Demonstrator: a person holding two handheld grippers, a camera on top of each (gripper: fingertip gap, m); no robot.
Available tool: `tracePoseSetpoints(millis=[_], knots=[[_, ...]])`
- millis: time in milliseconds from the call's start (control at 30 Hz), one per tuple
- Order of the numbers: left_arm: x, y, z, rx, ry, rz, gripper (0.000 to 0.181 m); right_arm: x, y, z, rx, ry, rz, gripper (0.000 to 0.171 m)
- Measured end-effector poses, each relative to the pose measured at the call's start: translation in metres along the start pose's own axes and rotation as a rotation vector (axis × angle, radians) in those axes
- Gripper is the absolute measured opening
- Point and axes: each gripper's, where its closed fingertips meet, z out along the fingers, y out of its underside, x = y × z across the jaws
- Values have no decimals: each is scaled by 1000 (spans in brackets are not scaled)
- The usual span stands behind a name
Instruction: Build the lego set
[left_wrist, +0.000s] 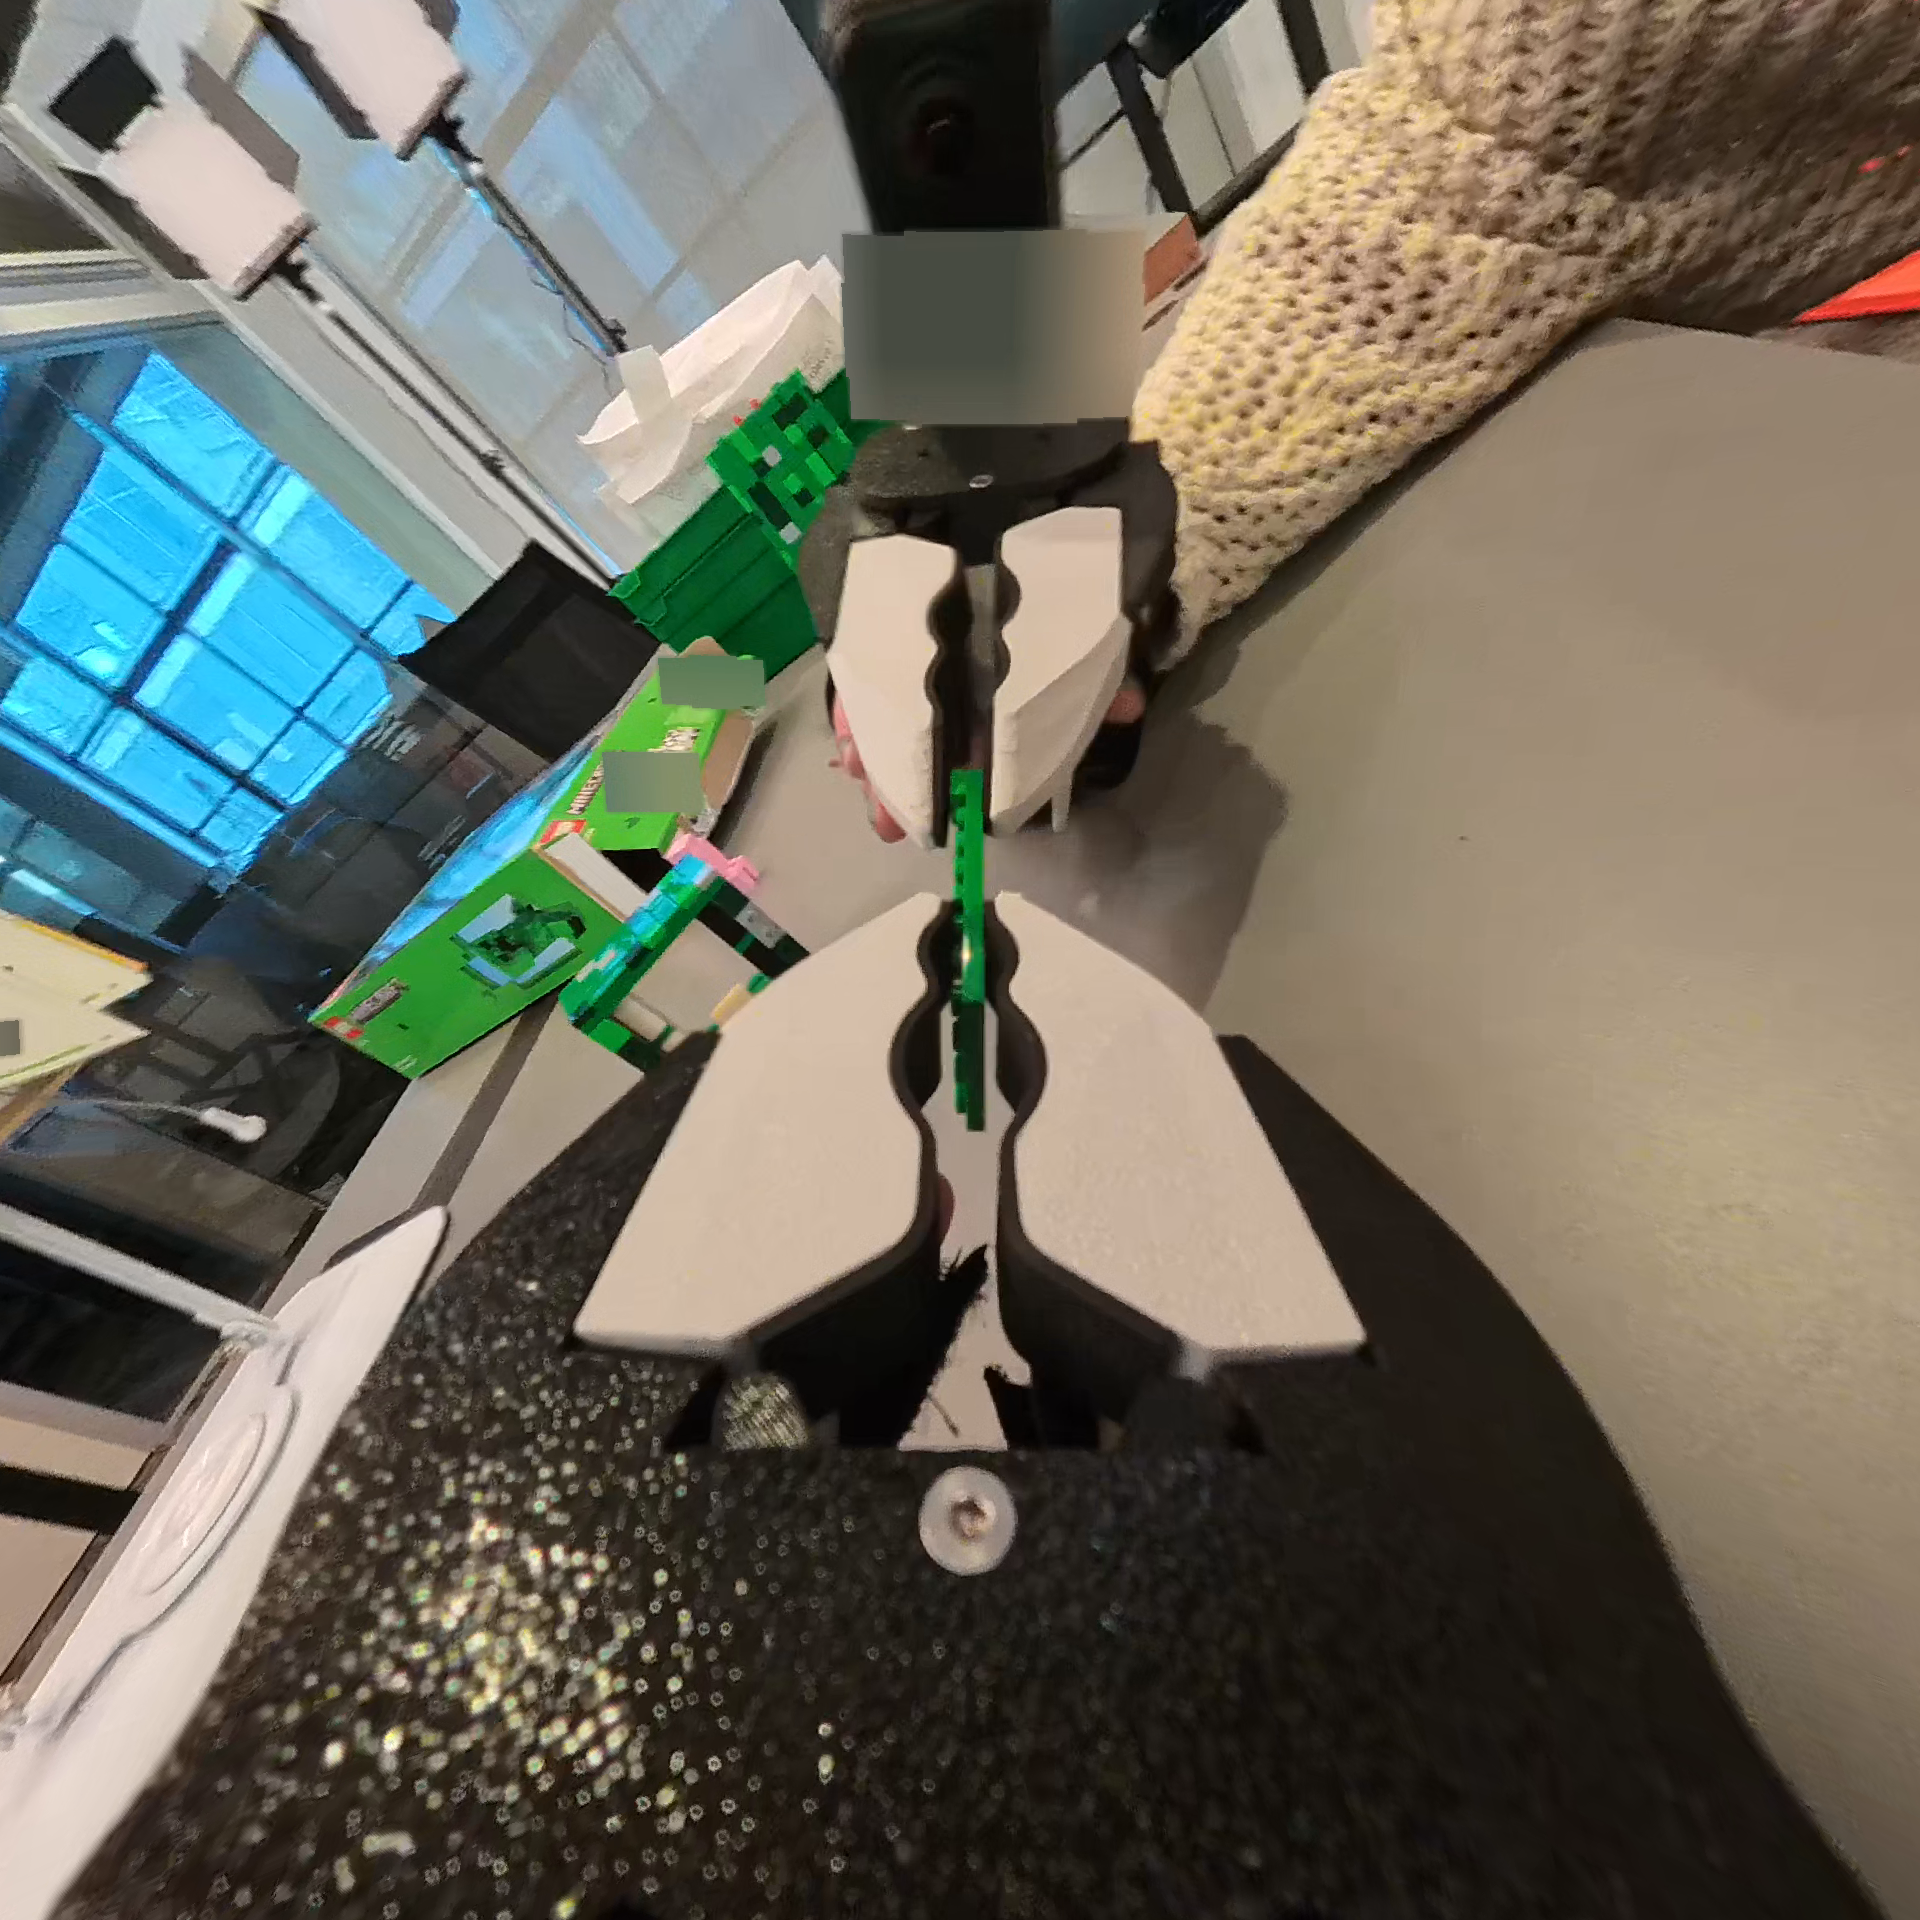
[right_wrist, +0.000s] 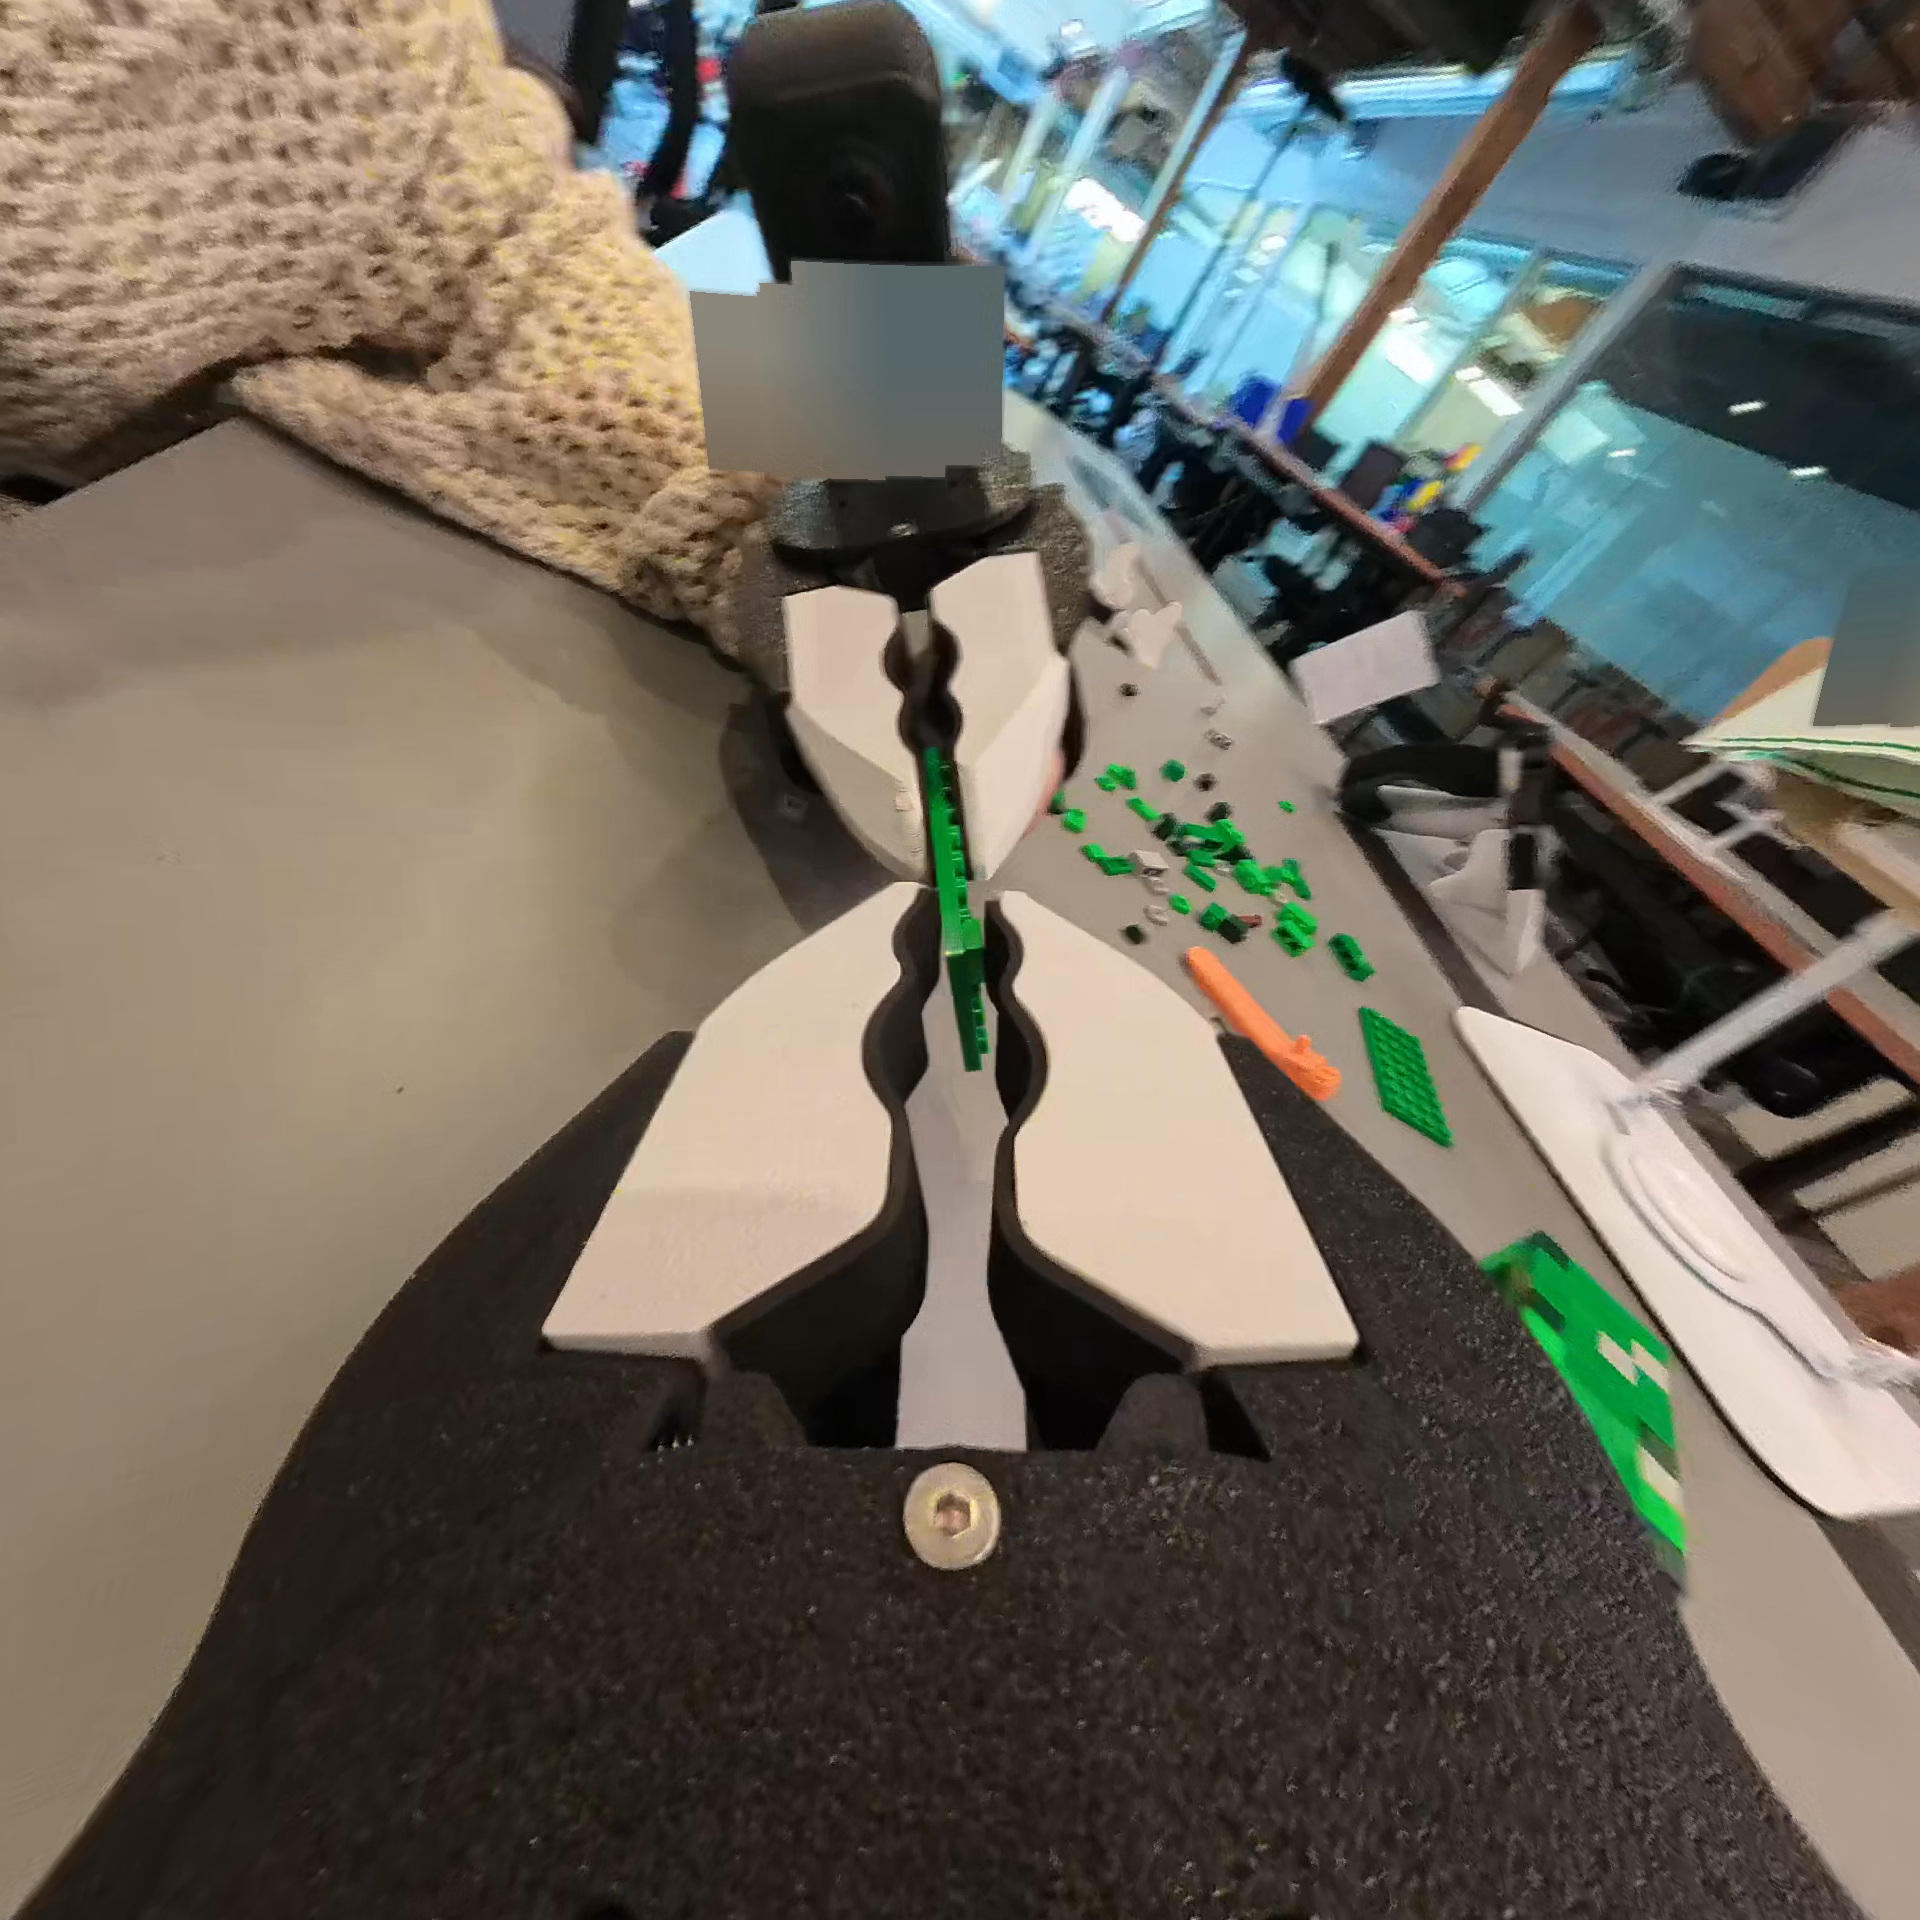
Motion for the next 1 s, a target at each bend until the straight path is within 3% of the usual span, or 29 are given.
tracePoseSetpoints(millis=[33,100,167,433,1000], knots=[[-5,-1,0,2,-41,-4,4,7,-2,-2,14,71,-4,11],[-16,-5,-2,-8,-149,45,4,18,-9,-9,70,179,-13,45],[-29,-6,-6,-51,-277,152,4,28,-14,-15,99,260,2,55],[-58,3,-30,-123,-512,115,4,51,-19,-41,156,441,72,44],[-47,-3,-24,-94,-458,180,4,64,-4,-39,41,540,4,37]])
